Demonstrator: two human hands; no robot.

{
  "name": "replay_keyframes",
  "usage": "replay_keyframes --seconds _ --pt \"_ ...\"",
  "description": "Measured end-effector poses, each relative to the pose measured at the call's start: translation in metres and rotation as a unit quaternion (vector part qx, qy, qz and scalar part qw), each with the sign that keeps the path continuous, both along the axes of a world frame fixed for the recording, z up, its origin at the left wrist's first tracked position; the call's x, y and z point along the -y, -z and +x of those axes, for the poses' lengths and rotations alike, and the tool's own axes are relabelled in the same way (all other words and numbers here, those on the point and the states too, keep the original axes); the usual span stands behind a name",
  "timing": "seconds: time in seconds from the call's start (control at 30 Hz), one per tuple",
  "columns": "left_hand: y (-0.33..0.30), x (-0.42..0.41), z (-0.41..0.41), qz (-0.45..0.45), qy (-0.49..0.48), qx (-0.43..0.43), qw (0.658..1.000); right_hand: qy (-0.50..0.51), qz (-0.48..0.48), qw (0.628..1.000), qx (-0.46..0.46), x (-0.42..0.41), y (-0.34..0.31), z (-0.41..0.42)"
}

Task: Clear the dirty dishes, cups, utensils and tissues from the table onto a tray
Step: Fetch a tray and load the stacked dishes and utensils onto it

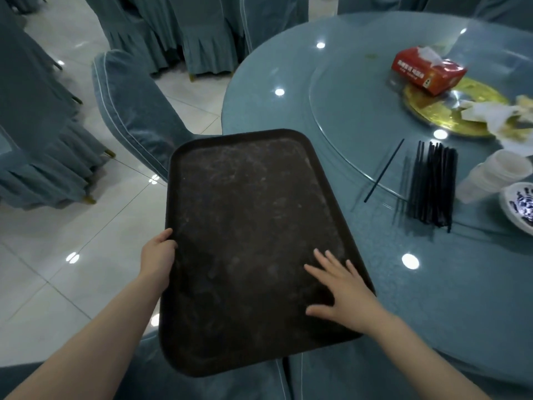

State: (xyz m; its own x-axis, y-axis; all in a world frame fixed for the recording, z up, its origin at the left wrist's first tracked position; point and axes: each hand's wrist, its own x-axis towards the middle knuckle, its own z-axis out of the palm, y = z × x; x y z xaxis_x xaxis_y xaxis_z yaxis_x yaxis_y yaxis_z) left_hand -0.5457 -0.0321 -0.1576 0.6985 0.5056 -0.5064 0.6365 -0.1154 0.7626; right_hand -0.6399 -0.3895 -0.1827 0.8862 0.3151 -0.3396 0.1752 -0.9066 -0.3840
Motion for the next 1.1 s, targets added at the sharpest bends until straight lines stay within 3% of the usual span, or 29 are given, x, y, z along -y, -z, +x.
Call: replay_keyframes --seconds 0.13,0.3,0.6,1.1 --pt "-0.006 0.002 0.001 -0.020 0.002 0.005 1.000 -0.080 -0.056 0.995 -0.031 -0.004 0.006 -0.031" --pt "-0.008 0.003 -0.001 -0.037 0.002 0.005 0.999 -0.108 -0.087 0.990 -0.012 -0.006 0.007 -0.039" --pt "-0.010 0.003 0.012 -0.081 0.033 0.012 0.996 -0.081 -0.101 0.992 -0.005 0.006 0.012 -0.020" --pt "-0.007 0.003 0.018 -0.024 0.141 -0.002 0.990 -0.046 -0.092 0.993 0.049 -0.011 0.019 0.063"
